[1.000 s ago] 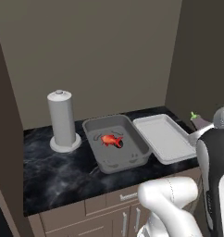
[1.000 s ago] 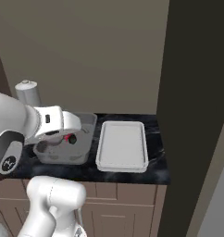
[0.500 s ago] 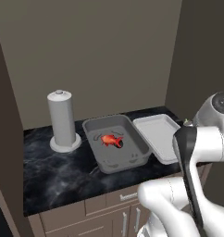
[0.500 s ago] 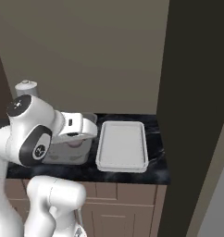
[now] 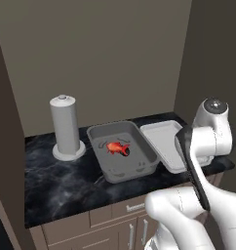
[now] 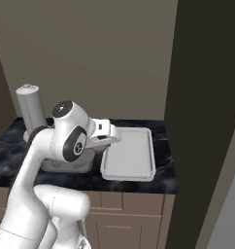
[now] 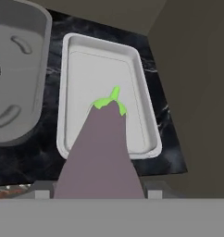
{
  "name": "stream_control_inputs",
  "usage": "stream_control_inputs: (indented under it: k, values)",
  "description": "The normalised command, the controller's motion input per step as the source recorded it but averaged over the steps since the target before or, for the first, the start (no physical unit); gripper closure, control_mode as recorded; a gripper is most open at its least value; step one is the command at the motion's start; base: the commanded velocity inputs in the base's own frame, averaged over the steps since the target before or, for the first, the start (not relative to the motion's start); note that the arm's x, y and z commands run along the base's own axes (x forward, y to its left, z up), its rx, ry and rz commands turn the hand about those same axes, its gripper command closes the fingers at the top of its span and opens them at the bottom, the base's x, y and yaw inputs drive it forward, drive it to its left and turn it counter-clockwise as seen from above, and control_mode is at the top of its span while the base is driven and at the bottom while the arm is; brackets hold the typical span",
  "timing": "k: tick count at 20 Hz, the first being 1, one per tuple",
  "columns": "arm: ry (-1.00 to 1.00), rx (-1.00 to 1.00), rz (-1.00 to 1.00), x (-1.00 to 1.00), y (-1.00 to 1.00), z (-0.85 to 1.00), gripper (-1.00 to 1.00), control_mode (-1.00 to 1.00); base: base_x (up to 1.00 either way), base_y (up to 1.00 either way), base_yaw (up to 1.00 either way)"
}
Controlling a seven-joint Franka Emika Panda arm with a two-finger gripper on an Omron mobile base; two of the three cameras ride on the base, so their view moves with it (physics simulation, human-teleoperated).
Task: Place one eggplant and one fish in each tupperware on the nearby counter, to pack two identical lunches.
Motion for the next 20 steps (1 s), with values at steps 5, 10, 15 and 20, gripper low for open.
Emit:
stream_control_inputs:
  k: [5,10,15,20]
  values:
    - [0.00,0.00,0.00,0.84,-0.04,-0.55,1.00,-1.00,0.00,0.00,0.00]
    - [0.00,0.00,0.00,0.69,-0.25,-0.43,1.00,-1.00,0.00,0.00,0.00]
    - [0.02,0.00,0.00,0.61,-0.38,-0.34,1.00,-1.00,0.00,0.00,0.00]
    - [0.03,0.00,0.00,0.58,-0.29,-0.35,1.00,-1.00,0.00,0.00,0.00]
